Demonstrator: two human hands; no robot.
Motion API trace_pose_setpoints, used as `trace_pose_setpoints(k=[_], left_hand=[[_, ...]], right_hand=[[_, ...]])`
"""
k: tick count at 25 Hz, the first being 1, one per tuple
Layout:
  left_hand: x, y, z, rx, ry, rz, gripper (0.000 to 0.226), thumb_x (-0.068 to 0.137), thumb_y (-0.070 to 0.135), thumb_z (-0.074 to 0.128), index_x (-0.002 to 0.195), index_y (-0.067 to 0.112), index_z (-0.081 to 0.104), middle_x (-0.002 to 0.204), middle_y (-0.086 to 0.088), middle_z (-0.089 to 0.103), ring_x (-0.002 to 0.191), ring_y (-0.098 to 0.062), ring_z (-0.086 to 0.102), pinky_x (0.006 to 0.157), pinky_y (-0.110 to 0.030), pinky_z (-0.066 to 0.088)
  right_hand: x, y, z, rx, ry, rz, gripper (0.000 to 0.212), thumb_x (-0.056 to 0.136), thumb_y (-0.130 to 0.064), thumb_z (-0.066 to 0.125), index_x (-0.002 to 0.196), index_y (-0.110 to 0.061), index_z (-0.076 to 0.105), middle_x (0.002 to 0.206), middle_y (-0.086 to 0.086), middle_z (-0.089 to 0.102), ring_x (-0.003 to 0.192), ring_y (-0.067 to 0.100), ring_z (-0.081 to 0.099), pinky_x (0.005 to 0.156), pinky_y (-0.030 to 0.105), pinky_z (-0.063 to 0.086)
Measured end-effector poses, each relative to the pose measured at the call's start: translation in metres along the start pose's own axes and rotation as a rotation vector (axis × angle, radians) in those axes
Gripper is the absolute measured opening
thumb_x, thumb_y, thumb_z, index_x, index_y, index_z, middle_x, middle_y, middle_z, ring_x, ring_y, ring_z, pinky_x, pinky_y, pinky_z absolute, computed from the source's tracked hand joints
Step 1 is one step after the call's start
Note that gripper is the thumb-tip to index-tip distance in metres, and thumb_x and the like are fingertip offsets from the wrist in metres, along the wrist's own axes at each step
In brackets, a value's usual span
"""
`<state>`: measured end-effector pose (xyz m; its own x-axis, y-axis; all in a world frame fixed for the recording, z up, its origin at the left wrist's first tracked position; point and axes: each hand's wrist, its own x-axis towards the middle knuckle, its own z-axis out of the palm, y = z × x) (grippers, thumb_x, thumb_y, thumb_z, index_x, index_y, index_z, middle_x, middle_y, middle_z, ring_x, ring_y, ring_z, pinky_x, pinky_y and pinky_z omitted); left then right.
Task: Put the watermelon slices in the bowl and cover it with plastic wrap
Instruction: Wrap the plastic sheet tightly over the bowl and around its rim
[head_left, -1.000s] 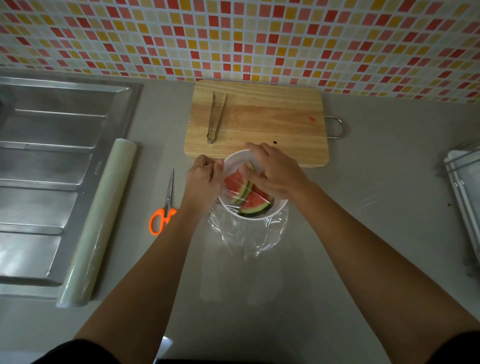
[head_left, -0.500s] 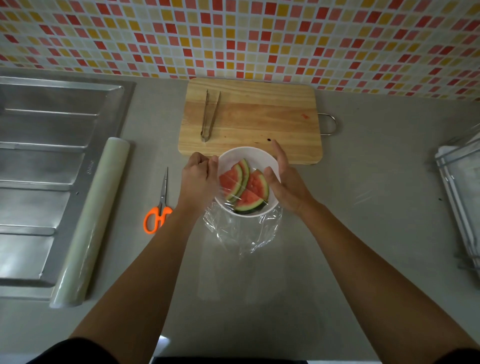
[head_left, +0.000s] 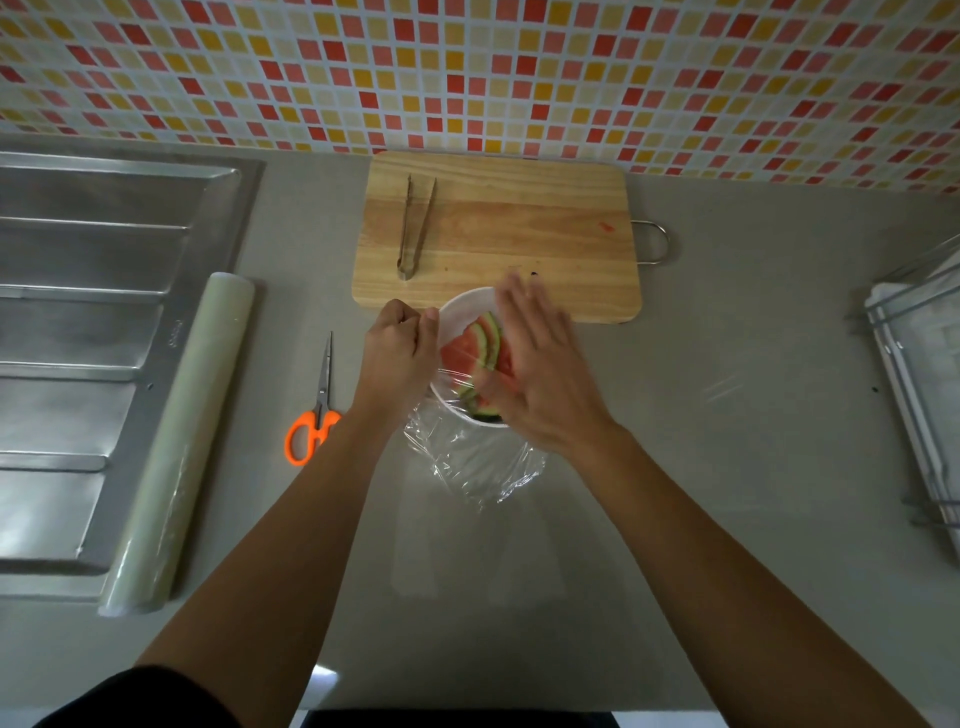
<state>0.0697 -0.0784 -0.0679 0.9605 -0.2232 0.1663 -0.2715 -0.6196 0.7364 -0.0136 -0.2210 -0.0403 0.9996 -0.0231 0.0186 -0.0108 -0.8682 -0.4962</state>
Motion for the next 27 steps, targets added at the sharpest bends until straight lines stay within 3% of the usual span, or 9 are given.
trace_pose_setpoints(k=[2, 4, 7, 9, 13, 16, 22, 27], left_hand=[[0.000, 0.001, 0.000, -0.015, -0.002, 0.000, 0.037, 0.096, 0.008, 0.046, 0.075, -0.013, 0.068, 0.082, -0.025, 0.057, 0.068, -0.020, 0.047, 0.064, -0.017, 0.028], [0.000, 0.001, 0.000, -0.008, -0.006, 0.012, 0.037, 0.096, 0.009, 0.046, 0.076, -0.013, 0.068, 0.082, -0.024, 0.057, 0.068, -0.020, 0.047, 0.064, -0.017, 0.028], [0.000, -0.001, 0.000, 0.020, 0.002, 0.030, 0.035, 0.096, 0.008, 0.046, 0.078, -0.013, 0.068, 0.081, -0.026, 0.057, 0.068, -0.027, 0.052, 0.064, -0.019, 0.029], [0.001, -0.001, 0.000, 0.043, 0.010, 0.042, 0.034, 0.095, 0.006, 0.047, 0.078, -0.014, 0.068, 0.081, -0.027, 0.057, 0.069, -0.032, 0.055, 0.064, -0.020, 0.029], [-0.001, 0.002, 0.001, 0.048, 0.024, 0.052, 0.034, 0.095, 0.005, 0.047, 0.076, -0.015, 0.067, 0.080, -0.028, 0.057, 0.069, -0.034, 0.056, 0.065, -0.024, 0.032], [-0.002, 0.003, 0.002, 0.037, 0.029, 0.042, 0.036, 0.096, 0.006, 0.046, 0.077, -0.015, 0.067, 0.081, -0.028, 0.057, 0.070, -0.033, 0.055, 0.065, -0.021, 0.031], [-0.003, 0.004, 0.004, 0.028, 0.035, 0.020, 0.036, 0.097, 0.007, 0.043, 0.081, -0.016, 0.067, 0.085, -0.028, 0.057, 0.072, -0.031, 0.054, 0.064, -0.017, 0.027], [-0.002, 0.004, 0.004, 0.016, 0.037, 0.021, 0.036, 0.096, 0.006, 0.044, 0.079, -0.016, 0.066, 0.084, -0.029, 0.057, 0.071, -0.030, 0.053, 0.064, -0.017, 0.026]], right_hand=[[0.008, -0.014, 0.010, -0.081, -0.106, -0.029, 0.096, 0.079, -0.076, 0.016, 0.149, -0.013, 0.002, 0.160, 0.002, -0.007, 0.144, 0.011, -0.015, 0.119, 0.040, -0.005], [0.011, -0.015, 0.015, -0.156, -0.151, 0.060, 0.092, 0.082, -0.072, 0.019, 0.149, -0.012, -0.001, 0.160, 0.002, -0.010, 0.145, 0.012, -0.016, 0.120, 0.040, -0.007], [0.008, -0.005, 0.017, -0.247, -0.102, 0.145, 0.100, 0.072, -0.077, 0.003, 0.149, -0.014, 0.000, 0.160, 0.001, -0.008, 0.146, 0.013, -0.014, 0.117, 0.037, -0.011], [0.006, 0.000, 0.016, -0.201, -0.061, 0.198, 0.096, 0.078, -0.076, 0.014, 0.149, -0.013, -0.002, 0.160, 0.002, -0.008, 0.146, 0.014, -0.012, 0.116, 0.035, -0.010], [-0.002, 0.000, 0.020, -0.011, 0.080, 0.365, 0.099, 0.082, -0.070, 0.031, 0.148, -0.004, 0.003, 0.159, 0.012, -0.004, 0.147, 0.026, -0.001, 0.120, 0.038, 0.008], [-0.004, -0.004, 0.022, 0.081, 0.144, 0.465, 0.097, 0.081, -0.069, 0.035, 0.148, -0.004, 0.006, 0.157, 0.017, 0.007, 0.141, 0.035, 0.018, 0.114, 0.041, 0.022], [-0.005, -0.004, 0.022, 0.092, 0.221, 0.457, 0.099, 0.079, -0.069, 0.043, 0.149, -0.010, 0.004, 0.133, 0.021, 0.040, 0.116, 0.037, 0.045, 0.093, 0.042, 0.041], [-0.004, -0.003, 0.022, 0.092, 0.237, 0.491, 0.107, 0.071, -0.079, 0.038, 0.148, -0.013, 0.005, 0.126, 0.018, 0.045, 0.109, 0.036, 0.052, 0.085, 0.040, 0.045]])
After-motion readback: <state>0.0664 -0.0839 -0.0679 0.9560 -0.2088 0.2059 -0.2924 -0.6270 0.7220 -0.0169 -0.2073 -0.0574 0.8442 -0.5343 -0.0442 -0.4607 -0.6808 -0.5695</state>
